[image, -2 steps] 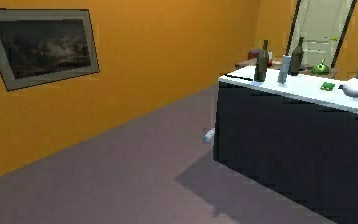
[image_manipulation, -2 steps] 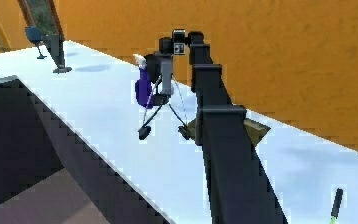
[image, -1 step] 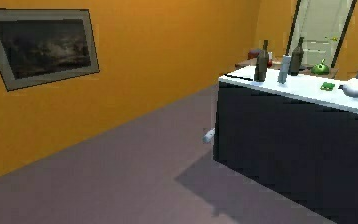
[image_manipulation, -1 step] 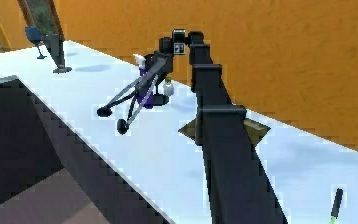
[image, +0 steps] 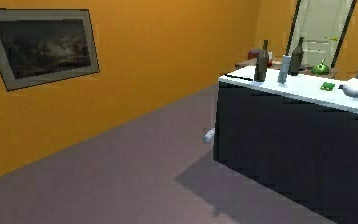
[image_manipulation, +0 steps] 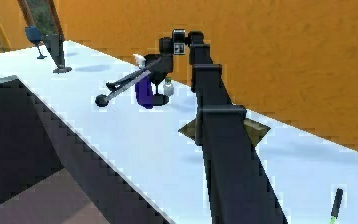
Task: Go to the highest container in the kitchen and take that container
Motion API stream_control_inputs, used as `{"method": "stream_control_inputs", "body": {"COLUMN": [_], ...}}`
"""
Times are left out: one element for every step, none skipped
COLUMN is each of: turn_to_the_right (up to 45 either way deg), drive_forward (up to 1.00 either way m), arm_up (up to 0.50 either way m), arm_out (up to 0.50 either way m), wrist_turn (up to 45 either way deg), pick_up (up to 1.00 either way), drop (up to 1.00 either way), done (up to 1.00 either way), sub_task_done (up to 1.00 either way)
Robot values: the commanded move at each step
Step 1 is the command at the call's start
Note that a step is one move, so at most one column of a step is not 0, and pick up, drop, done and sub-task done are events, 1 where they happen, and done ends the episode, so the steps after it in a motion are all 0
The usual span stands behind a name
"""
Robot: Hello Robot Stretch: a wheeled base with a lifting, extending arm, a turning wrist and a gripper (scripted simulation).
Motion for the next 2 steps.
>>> {"method": "stream_control_inputs", "body": {"turn_to_the_right": [0.0,0.0], "drive_forward": [0.0,0.0], "arm_up": [0.0,0.0], "arm_out": [0.0,0.0], "wrist_turn": [45.0,15.0], "pick_up": [0.0,0.0], "drop": [0.0,0.0], "done": [0.0,0.0], "sub_task_done": [0.0,0.0]}}
